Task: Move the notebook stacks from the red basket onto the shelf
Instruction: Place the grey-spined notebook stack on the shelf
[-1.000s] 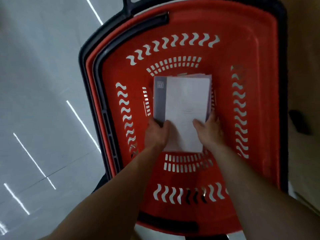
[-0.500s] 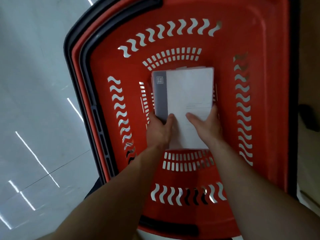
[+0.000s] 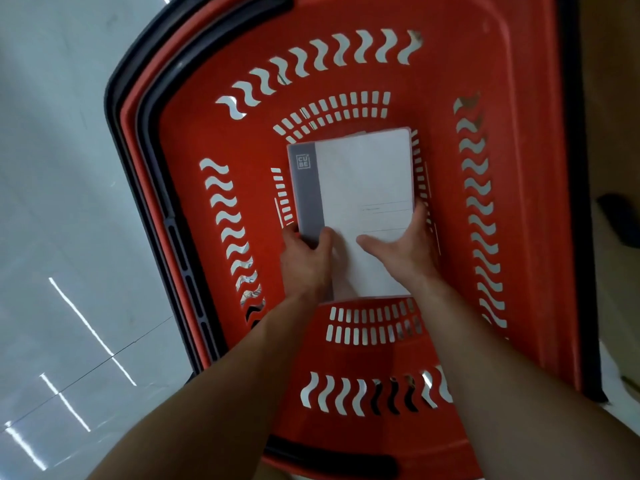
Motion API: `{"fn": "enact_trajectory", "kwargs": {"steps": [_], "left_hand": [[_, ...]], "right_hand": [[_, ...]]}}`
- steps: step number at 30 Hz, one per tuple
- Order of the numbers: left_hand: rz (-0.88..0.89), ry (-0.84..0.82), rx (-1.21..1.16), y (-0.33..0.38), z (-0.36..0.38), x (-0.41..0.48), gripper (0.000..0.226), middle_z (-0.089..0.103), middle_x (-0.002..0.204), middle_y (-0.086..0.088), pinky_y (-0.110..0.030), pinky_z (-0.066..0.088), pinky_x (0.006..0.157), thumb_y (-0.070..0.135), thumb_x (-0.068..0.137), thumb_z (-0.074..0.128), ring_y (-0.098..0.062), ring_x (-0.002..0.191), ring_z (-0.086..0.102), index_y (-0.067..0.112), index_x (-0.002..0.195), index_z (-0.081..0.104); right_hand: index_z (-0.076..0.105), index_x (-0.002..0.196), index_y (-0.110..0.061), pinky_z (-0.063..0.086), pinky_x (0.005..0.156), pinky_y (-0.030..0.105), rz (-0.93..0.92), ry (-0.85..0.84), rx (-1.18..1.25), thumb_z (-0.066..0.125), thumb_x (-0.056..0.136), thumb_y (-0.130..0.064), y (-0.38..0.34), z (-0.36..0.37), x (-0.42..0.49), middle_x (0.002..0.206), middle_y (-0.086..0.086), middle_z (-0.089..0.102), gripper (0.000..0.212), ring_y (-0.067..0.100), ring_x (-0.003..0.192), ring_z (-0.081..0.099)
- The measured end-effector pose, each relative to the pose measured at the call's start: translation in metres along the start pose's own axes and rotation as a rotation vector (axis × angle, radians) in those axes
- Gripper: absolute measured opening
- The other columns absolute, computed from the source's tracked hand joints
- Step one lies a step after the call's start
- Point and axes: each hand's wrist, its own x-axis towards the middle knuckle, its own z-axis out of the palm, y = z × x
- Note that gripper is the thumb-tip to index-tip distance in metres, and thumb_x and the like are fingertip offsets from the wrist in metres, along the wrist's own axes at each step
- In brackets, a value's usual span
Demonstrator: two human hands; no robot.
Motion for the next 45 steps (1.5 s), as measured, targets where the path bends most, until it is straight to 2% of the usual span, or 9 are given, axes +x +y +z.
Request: {"fn": "enact_trajectory", "kwargs": {"steps": [3,6,19,21,31,34,38,42,45], "left_hand": [[-0.003,0.01,-0.009,-0.001,0.004,0.003,0.06,0.057,0.123,0.004,-0.033,0.055,0.087,0.046,0.089,0.067,-0.018,0.108,0.059,0.018,0.135,0.04],[-0.003,0.028,-0.02,0.001,0.006,0.001,0.06,0.054,0.111,0.009,-0.019,0.047,0.07,0.049,0.086,0.07,-0.014,0.099,0.058,0.02,0.13,0.042],[-0.053,-0.1,-0.051,0.003,-0.006,-0.004,0.068,0.057,0.123,0.003,-0.046,0.058,0.089,0.05,0.08,0.076,-0.022,0.107,0.062,0.026,0.131,0.038],[-0.047,-0.116,-0.045,0.005,-0.007,-0.004,0.072,0.057,0.122,0.003,-0.046,0.058,0.088,0.053,0.078,0.077,-0.022,0.106,0.063,0.027,0.132,0.037],[-0.02,-0.167,0.054,0.034,-0.047,-0.014,0.074,0.061,0.113,0.003,-0.045,0.059,0.085,0.063,0.072,0.076,-0.02,0.099,0.065,0.02,0.124,0.046],[-0.002,-0.202,0.06,0.039,-0.06,-0.021,0.07,0.062,0.112,0.001,-0.039,0.061,0.079,0.059,0.074,0.076,-0.019,0.096,0.066,0.018,0.122,0.046],[0.017,-0.213,0.067,0.04,-0.068,-0.031,0.07,0.061,0.109,0.002,-0.026,0.057,0.066,0.057,0.075,0.076,-0.015,0.091,0.065,0.017,0.123,0.046],[0.026,-0.223,0.073,0.041,-0.071,-0.035,0.074,0.062,0.111,0.002,-0.027,0.058,0.069,0.057,0.074,0.077,-0.014,0.092,0.065,0.016,0.127,0.046],[0.052,-0.234,0.096,0.041,-0.074,-0.035,0.074,0.061,0.111,0.003,-0.027,0.058,0.069,0.057,0.074,0.077,-0.013,0.092,0.064,0.017,0.128,0.046]], "right_hand": [[0.015,0.154,-0.027,0.041,0.113,0.045,0.002,-0.02,0.019,0.089,0.058,-0.045,-0.002,0.002,-0.002,0.147,-0.002,0.046,0.123,0.017,0.137,0.044],[0.014,0.154,-0.029,0.042,0.112,0.045,0.008,0.013,0.026,0.077,0.045,-0.061,-0.005,0.006,-0.005,0.147,-0.002,0.046,0.129,0.017,0.136,0.044],[0.021,0.149,-0.037,0.045,0.108,0.048,-0.002,0.057,-0.004,0.076,0.053,-0.072,-0.009,-0.002,-0.01,0.144,-0.009,0.046,0.116,0.018,0.135,0.045],[0.022,0.15,-0.036,0.044,0.11,0.049,0.001,0.076,-0.004,0.072,0.051,-0.085,-0.011,-0.002,-0.01,0.147,-0.008,0.044,0.121,0.019,0.138,0.043],[0.036,0.148,-0.031,0.043,0.111,0.049,0.11,-0.001,0.095,0.07,0.046,-0.09,-0.026,-0.002,-0.029,0.141,-0.007,0.054,0.123,0.017,0.132,0.051],[0.039,0.145,-0.03,0.041,0.11,0.052,0.133,0.013,0.028,0.062,0.041,-0.098,-0.024,-0.002,-0.035,0.145,-0.001,0.046,0.126,0.023,0.135,0.046],[0.035,0.149,-0.029,0.032,0.116,0.054,0.181,0.008,-0.035,0.056,0.041,-0.1,-0.026,0.0,-0.051,0.155,0.001,0.026,0.13,0.027,0.144,0.03],[0.025,0.156,-0.026,0.033,0.115,0.041,0.204,-0.082,0.194,0.074,0.062,-0.075,-0.025,-0.002,-0.061,0.149,-0.001,0.046,0.117,0.018,0.135,0.043],[0.019,0.155,-0.034,0.035,0.114,0.051,0.227,-0.127,0.178,0.071,0.054,-0.084,-0.023,-0.003,-0.06,0.151,0.0,0.045,0.124,0.026,0.136,0.043]]}}
